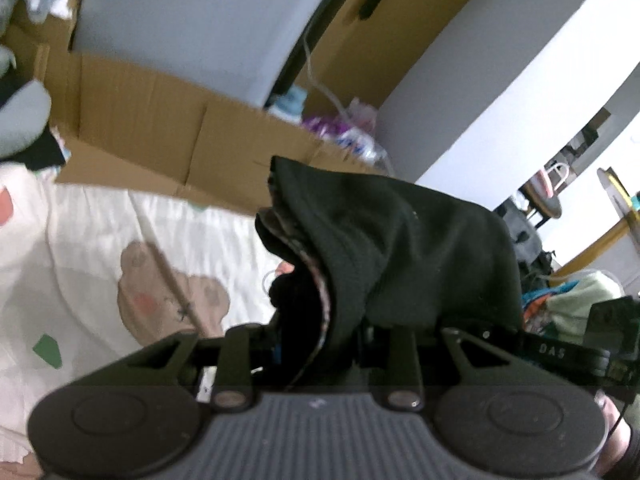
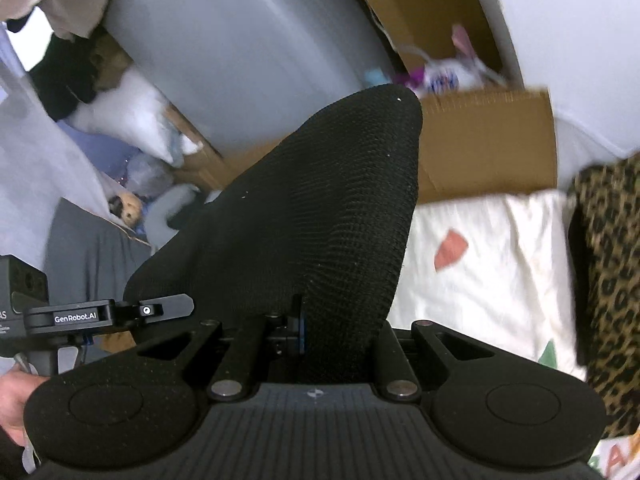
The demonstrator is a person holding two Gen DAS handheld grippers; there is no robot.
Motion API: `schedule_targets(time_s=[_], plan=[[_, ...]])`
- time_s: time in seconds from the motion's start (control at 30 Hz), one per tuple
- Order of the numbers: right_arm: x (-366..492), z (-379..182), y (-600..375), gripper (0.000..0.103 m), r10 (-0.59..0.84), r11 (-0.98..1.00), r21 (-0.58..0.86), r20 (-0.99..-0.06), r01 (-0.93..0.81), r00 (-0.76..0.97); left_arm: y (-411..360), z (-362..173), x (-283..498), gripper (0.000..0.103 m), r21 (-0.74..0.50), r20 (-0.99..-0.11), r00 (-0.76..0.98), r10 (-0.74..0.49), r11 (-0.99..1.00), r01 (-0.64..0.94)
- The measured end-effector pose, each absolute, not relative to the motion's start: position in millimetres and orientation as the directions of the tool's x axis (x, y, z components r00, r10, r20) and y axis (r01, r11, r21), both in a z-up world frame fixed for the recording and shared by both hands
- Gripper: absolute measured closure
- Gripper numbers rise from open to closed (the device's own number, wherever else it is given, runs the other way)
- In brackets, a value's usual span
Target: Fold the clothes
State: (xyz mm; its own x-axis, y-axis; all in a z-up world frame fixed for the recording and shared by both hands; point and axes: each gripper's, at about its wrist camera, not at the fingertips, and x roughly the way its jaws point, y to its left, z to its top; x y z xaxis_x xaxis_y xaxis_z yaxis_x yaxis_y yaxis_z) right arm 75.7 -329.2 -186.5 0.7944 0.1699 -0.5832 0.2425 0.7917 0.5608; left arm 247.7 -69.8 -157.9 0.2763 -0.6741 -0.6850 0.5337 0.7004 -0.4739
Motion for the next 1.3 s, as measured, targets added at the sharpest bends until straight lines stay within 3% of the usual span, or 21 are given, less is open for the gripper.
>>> schedule_targets(time_s=[0.37, 0.7, 1.0, 1.3], plan=[[47, -62, -341, 0.094, 0.121, 0.831, 0.520, -0.513, 0.196, 0.850, -86, -42, 209, 0.070, -0.467, -0.619, 0.347, -0.705, 0.685, 0.559], [10, 25, -341, 0.094, 0.074, 0.869, 0.461, -0.479, 0.180, 0.875, -96, 27, 169, 0.070, -0.465, -0.564, 0.376, -0.735, 0.659, 0.591], [-27, 64, -353, 0.094, 0.038, 0.885, 0.431, -0.446, 0.177, 0.894, -111, 54, 139, 0.070, -0.468, -0.526, 0.373, -0.764, 0.626, 0.624], [-57, 64, -372, 0.094, -0.012, 0.903, 0.377, -0.457, 0.205, 0.889, -136, 34, 117, 0.070, -0.508, -0.497, 0.318, -0.808, 0.567, 0.648]])
